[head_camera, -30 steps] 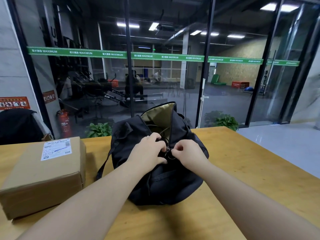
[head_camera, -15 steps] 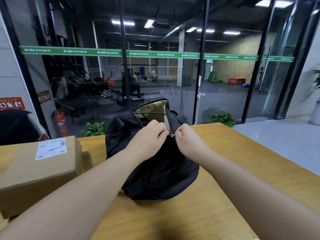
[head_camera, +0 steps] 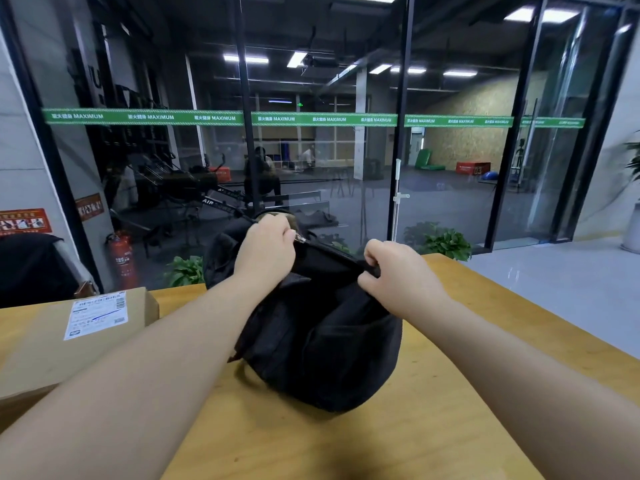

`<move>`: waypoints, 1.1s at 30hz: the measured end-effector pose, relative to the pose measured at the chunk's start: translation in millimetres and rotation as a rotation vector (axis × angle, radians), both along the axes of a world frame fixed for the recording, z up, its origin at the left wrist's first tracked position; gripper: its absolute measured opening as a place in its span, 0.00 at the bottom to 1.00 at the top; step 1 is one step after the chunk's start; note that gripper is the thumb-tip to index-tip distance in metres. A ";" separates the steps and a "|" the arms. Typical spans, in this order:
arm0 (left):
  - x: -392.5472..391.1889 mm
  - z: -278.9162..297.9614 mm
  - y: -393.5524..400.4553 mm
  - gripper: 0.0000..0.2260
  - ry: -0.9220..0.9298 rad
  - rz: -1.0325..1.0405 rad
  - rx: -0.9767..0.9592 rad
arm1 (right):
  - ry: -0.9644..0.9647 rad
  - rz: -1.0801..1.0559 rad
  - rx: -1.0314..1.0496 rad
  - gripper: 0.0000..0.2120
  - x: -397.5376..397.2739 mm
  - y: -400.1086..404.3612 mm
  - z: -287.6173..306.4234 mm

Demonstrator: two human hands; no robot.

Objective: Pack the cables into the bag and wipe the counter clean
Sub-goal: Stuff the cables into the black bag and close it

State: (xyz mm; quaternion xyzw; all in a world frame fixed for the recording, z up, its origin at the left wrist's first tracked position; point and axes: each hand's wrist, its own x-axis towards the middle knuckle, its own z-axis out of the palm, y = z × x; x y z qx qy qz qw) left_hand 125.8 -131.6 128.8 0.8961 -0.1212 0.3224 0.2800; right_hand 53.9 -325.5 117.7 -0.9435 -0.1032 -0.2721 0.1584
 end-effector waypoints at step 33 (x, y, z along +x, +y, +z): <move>18.3 -36.3 99.2 0.36 0.334 -0.098 -0.074 | 0.151 -0.179 -0.085 0.28 41.6 -43.2 -17.1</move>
